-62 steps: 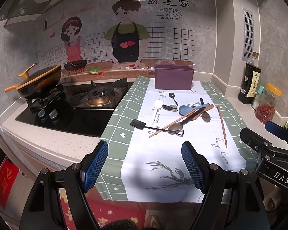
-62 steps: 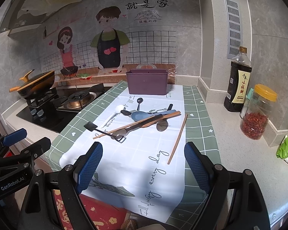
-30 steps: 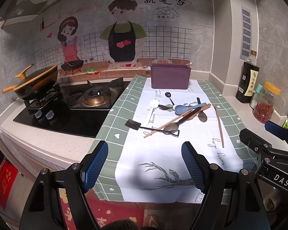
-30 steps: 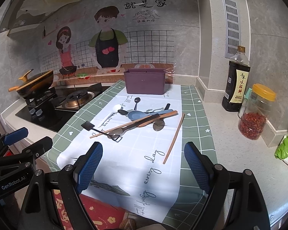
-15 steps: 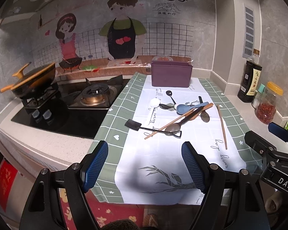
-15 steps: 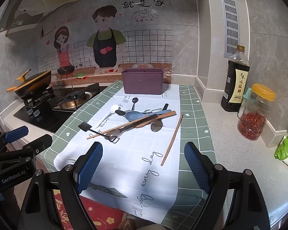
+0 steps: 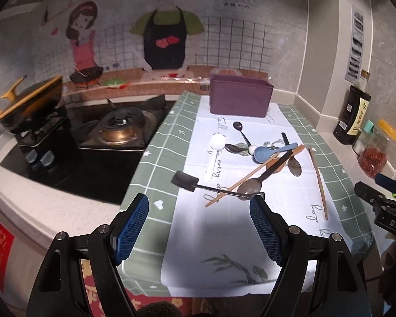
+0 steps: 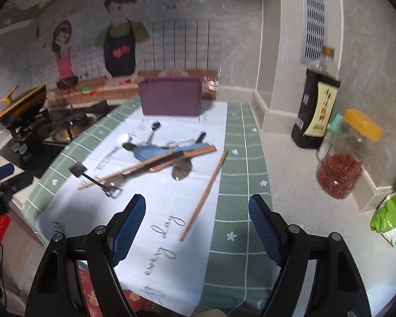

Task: Organize utensils
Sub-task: 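Reach the left tool to the white plastic spoon while the right tool reaches the utensil pile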

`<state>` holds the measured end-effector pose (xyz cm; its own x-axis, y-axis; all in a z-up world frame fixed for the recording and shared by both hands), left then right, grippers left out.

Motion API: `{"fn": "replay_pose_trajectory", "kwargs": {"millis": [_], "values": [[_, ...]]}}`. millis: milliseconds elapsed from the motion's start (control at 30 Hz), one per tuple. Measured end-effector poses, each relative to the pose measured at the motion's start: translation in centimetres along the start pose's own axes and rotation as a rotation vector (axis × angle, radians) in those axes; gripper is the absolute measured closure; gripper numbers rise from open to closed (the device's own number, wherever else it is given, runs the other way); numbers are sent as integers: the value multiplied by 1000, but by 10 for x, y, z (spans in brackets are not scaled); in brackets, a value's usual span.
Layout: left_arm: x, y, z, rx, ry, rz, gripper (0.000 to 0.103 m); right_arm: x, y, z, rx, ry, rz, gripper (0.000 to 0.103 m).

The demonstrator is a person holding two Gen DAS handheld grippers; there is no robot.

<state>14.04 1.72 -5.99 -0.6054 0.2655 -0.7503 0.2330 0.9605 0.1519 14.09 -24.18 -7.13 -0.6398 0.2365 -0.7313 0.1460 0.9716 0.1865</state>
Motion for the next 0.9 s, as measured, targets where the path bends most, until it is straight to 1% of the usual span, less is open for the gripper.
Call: {"fn": "replay_pose_trajectory", "kwargs": {"millis": [67, 167, 267, 300, 333, 400, 433, 467, 533, 633, 700, 767, 833, 867, 900], "values": [[-3, 2, 13, 18, 16, 16, 24, -3, -5, 15, 8, 46, 19, 26], [-4, 4, 34, 28, 55, 51, 24, -8, -3, 35, -7, 85, 50, 26], [-9, 10, 50, 52, 71, 50, 24, -18, 10, 59, -33, 120, 72, 26], [-13, 15, 54, 50, 70, 47, 24, -22, 17, 68, -36, 133, 74, 27], [-16, 19, 57, 45, 67, 45, 24, -24, 23, 77, -31, 147, 74, 32], [-23, 33, 65, 27, 63, 39, 24, -26, 34, 97, -40, 206, 91, 62], [-26, 40, 68, 23, 62, 36, 24, -27, 42, 111, -56, 257, 115, 66], [-29, 47, 72, 23, 62, 35, 24, -27, 47, 122, -65, 294, 138, 67], [-34, 59, 80, 34, 63, 31, 24, -27, 56, 138, -56, 326, 162, 67], [-38, 66, 98, 121, 88, 20, 24, -30, 69, 155, -31, 353, 159, 67], [-42, 63, 114, 177, 105, 21, 24, -36, 74, 157, -19, 345, 145, 67], [-48, 56, 130, 210, 127, 36, 25, -44, 79, 150, 1, 300, 80, 67], [-57, 47, 147, 257, 157, 44, 34, -52, 79, 142, 46, 248, 5, 67], [-63, 41, 156, 293, 171, 46, 35, -54, 79, 136, 71, 217, -34, 67], [-67, 38, 164, 308, 179, 55, 36, -57, 77, 132, 83, 202, -53, 66]]}}
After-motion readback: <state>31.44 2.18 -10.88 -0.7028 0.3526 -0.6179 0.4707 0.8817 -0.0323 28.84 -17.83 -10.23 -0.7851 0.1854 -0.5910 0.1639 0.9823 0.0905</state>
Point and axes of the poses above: each gripper's, at about its wrist camera, not at the fingertips, and z roughly the way its jaws point, y to its left, x to its underside, the point moved 6 cm from there along z, roughly the way its jaws point, and after that the axes turned 15 degrees about z, right-handed, at the moved point
